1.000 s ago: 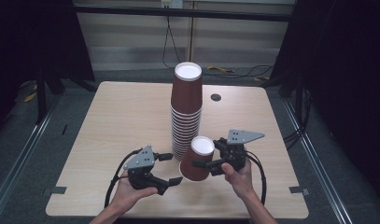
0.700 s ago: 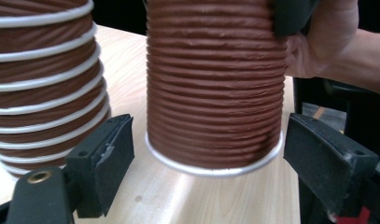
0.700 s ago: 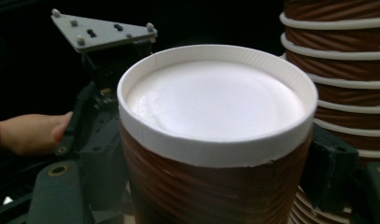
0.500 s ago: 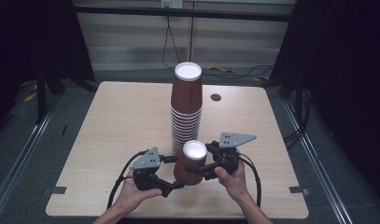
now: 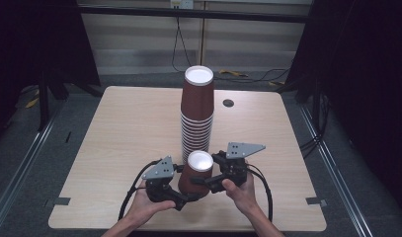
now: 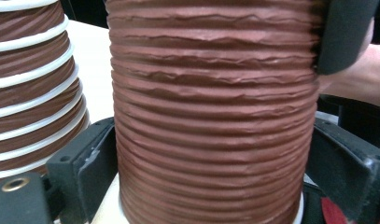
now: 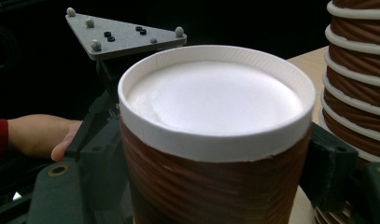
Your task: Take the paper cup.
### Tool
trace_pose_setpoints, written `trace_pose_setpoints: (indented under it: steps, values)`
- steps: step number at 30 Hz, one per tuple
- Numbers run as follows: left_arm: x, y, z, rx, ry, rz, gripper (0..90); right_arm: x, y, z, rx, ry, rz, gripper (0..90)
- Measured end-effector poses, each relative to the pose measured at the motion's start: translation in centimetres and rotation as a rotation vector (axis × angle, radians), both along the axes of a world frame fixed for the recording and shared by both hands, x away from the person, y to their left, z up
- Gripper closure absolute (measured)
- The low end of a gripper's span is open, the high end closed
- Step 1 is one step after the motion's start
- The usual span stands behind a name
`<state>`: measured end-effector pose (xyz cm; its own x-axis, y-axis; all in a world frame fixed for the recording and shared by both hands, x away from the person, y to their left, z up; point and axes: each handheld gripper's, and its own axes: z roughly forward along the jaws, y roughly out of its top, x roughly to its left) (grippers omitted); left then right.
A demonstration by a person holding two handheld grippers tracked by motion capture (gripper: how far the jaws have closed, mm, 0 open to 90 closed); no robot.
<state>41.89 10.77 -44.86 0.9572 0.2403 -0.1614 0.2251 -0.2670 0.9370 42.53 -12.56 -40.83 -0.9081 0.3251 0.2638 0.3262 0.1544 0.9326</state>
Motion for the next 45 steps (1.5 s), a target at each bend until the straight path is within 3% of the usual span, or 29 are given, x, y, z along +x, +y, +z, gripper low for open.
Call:
trace_pose_setpoints:
  steps: [12,15,24,28,30,38,45]
  values:
    - [0.0,-0.2,0.0,-0.017,0.008,-0.003,9.1,-0.3,0.6,-0.1,0.021,0.0,0.003,21.9]
    - [-0.1,-0.2,-0.1,-0.005,0.005,-0.001,10.3,-0.4,0.8,-0.1,0.014,-0.017,0.006,21.8]
    - [0.0,0.0,0.2,0.011,-0.002,-0.011,13.3,-0.3,0.6,-0.4,0.035,-0.004,0.015,20.6]
    - [-0.1,0.1,0.3,0.033,-0.009,-0.023,13.8,-0.3,0.7,-0.4,0.041,-0.013,0.02,18.6]
    - [-0.1,0.0,0.2,0.036,-0.007,-0.028,14.0,-0.3,0.8,-0.3,0.04,-0.001,0.022,10.9]
    - [0.2,0.8,0.4,0.054,-0.003,-0.015,14.5,-0.3,0.4,-0.1,0.022,0.011,0.011,12.6]
    - [0.4,1.5,0.8,0.112,0.002,0.001,14.6,-0.3,-0.2,0.1,0.005,0.028,0.02,12.6]
